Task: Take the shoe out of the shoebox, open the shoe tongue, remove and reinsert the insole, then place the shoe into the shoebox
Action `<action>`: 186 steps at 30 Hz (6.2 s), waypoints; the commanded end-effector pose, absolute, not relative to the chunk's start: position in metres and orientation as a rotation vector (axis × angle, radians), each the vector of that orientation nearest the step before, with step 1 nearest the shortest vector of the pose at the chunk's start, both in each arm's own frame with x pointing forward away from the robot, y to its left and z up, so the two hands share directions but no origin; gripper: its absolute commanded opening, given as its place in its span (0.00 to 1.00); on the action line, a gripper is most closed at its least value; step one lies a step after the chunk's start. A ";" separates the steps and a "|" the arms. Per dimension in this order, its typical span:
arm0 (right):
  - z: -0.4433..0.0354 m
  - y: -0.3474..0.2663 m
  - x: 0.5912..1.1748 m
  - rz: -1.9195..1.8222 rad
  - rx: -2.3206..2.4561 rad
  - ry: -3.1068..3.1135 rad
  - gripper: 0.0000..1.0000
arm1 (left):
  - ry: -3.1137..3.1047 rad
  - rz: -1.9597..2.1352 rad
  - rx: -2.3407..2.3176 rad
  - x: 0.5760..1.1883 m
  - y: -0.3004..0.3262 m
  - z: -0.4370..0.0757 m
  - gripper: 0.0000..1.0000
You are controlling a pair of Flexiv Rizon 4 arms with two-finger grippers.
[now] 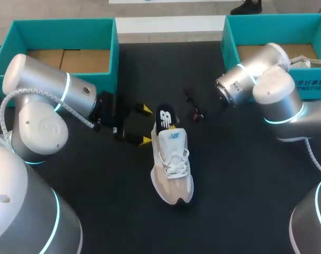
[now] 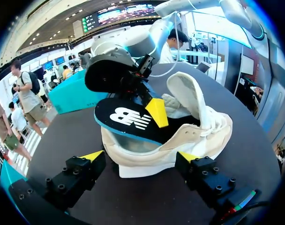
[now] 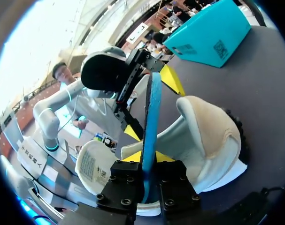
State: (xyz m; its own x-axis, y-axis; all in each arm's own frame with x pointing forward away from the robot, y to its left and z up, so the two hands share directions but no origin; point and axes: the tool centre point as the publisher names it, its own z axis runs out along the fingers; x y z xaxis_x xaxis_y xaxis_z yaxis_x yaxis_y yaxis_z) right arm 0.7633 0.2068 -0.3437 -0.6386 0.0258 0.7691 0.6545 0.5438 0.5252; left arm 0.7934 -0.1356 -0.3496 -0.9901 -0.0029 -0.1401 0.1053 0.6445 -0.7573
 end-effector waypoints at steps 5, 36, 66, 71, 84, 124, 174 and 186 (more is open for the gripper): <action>-0.340 0.204 0.774 -1.086 -0.535 -2.067 0.13 | 2.733 -1.265 0.084 0.793 -0.137 -0.350 1.00; -0.337 0.206 0.755 -0.943 -0.585 -2.076 0.23 | 2.733 -1.265 0.084 0.793 -0.137 -0.350 1.00; -0.350 0.204 0.761 -0.897 -0.664 -2.153 0.21 | 2.733 -1.265 0.084 0.793 -0.137 -0.350 1.00; -0.343 0.205 0.766 -0.891 -0.644 -2.170 0.27 | 2.733 -1.265 0.084 0.793 -0.137 -0.350 1.00; -0.319 0.207 0.777 -0.911 -0.612 -2.250 0.37 | 2.733 -1.265 0.084 0.793 -0.137 -0.350 1.00; -0.276 0.149 0.789 -1.062 -1.100 -2.626 0.00 | 2.756 -1.354 0.075 0.807 -0.109 -0.330 1.00; -0.323 0.216 0.800 -0.530 -2.043 -2.496 0.00 | 2.722 -1.254 0.519 0.824 -0.031 -0.223 1.00; -0.329 0.210 0.776 -0.390 -2.220 -2.377 0.00 | 2.722 -1.254 0.519 0.824 -0.031 -0.223 1.00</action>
State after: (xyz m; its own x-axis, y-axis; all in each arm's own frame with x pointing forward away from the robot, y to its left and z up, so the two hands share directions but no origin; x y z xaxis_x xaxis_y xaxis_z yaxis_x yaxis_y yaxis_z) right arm 0.7791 0.2088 -0.3315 -0.0962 0.9893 0.1096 0.9626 0.0644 0.2633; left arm 0.8246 -0.0311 -0.2229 -0.9371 0.2622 -0.2304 0.3453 0.6003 -0.7214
